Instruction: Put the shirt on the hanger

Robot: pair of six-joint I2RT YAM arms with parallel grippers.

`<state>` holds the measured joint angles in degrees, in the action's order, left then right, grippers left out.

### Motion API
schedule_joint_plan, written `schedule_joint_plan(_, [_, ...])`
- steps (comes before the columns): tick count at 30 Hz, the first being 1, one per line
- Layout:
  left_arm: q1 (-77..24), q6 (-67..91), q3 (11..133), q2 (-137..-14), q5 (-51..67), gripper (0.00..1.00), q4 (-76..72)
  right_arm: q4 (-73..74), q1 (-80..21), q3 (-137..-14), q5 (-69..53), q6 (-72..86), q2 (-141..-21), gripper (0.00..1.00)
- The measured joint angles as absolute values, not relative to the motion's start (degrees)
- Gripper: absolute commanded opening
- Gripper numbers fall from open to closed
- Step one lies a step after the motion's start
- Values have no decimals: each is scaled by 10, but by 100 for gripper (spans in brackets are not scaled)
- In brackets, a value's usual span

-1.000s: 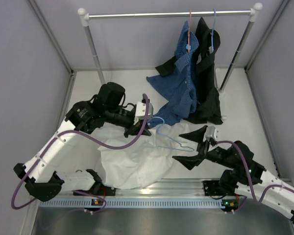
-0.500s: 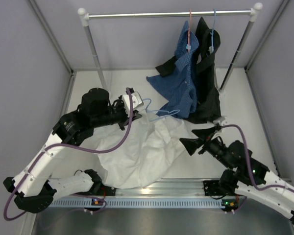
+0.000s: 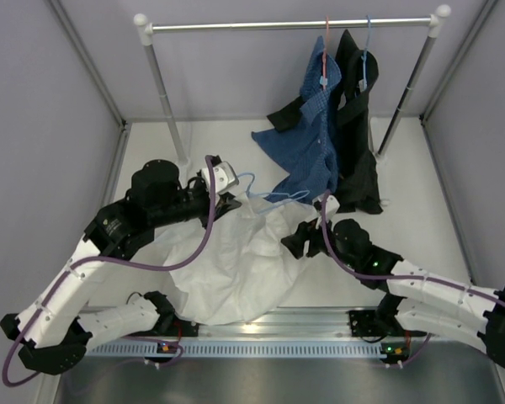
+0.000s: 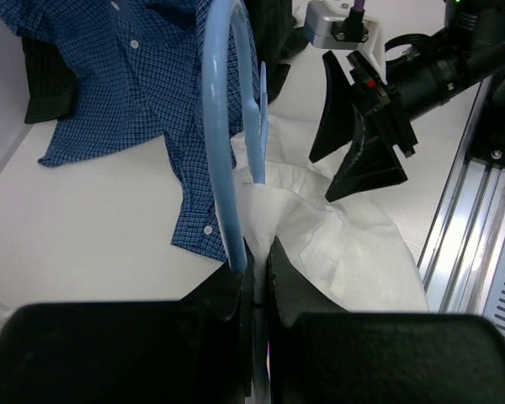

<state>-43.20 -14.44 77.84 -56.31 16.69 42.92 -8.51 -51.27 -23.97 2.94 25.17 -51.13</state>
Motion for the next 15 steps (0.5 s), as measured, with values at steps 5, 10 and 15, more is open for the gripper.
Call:
schedule_joint_plan(5, [-432,-140,759,-542,175,0,419,-154,-480,-212,-5,252,-537,58])
schedule_joint_plan(10, [-432,-134,755,-539,183,0,412,-215,-467,-202,-52,254,-565,40])
schedule_joint_plan(15, [-432,-131,753,-537,184,0,401,-271,-466,-183,-99,269,-579,27])
